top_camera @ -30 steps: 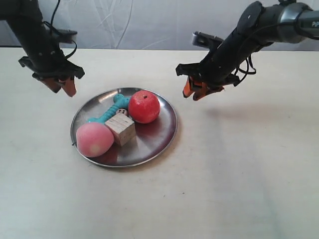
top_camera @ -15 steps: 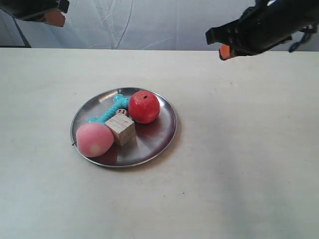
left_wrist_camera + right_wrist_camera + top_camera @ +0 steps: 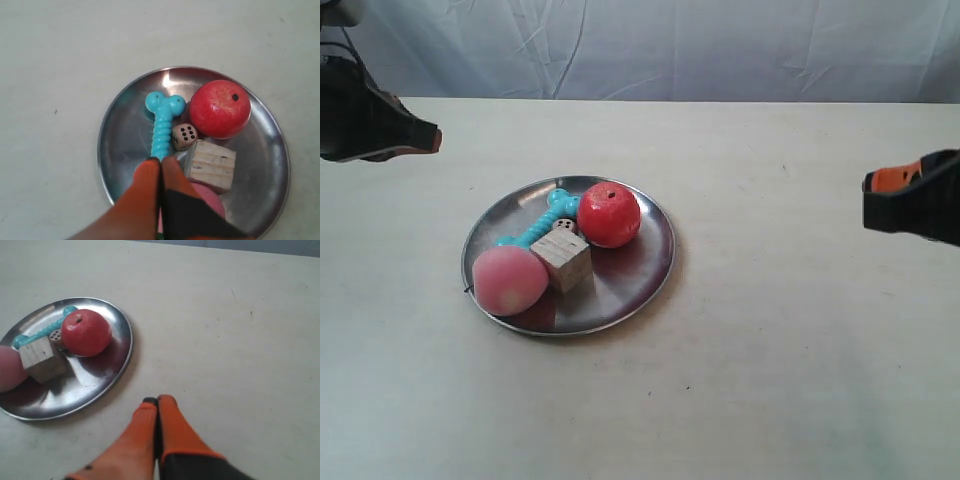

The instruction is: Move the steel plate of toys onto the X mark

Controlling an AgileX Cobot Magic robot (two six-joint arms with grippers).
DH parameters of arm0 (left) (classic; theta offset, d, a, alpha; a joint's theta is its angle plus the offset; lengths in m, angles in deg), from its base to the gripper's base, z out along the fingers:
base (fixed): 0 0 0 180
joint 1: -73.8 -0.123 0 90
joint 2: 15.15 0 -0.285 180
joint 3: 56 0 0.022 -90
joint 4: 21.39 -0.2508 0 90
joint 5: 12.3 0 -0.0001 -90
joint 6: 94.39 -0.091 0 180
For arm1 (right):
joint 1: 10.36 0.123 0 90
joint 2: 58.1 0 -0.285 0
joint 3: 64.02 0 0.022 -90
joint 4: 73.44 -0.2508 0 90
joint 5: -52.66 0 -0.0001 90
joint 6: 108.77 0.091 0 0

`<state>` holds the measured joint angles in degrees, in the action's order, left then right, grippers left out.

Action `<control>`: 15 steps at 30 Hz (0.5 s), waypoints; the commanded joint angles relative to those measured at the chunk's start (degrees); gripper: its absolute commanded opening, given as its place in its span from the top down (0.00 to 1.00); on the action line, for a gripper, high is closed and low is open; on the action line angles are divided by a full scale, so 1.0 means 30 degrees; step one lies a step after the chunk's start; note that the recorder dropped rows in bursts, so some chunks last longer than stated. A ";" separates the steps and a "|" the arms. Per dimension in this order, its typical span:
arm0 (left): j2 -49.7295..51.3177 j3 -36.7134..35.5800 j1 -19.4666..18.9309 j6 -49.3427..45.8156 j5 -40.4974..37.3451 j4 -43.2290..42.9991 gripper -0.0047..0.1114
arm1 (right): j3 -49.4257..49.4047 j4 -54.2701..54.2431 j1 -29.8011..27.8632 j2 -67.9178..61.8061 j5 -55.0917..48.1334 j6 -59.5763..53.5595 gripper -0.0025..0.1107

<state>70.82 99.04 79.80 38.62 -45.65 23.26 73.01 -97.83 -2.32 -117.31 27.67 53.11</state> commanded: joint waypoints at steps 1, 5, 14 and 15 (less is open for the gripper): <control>-0.0168 -0.0210 -0.0047 -0.0015 0.0434 -0.0396 0.96 | -0.0515 -0.0120 0.0035 0.1972 -0.0987 0.0030 0.98; -0.0168 -0.0210 -0.0047 -0.0015 0.0434 -0.0396 0.96 | -0.0515 -0.0138 0.0035 0.2815 -0.0987 0.0030 0.98; -0.0168 -0.0210 -0.0047 -0.0015 0.0587 -0.0396 0.96 | -0.5183 0.1119 -0.4253 1.3633 0.2126 -0.0387 0.98; -0.0168 -0.0210 -0.0047 -0.0015 0.0587 -0.0396 0.96 | -0.5880 0.1084 -0.4458 1.4408 0.2126 -0.0387 0.98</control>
<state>70.82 98.58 79.80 38.62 -44.45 22.08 58.34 -95.08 -14.21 -77.66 33.15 52.42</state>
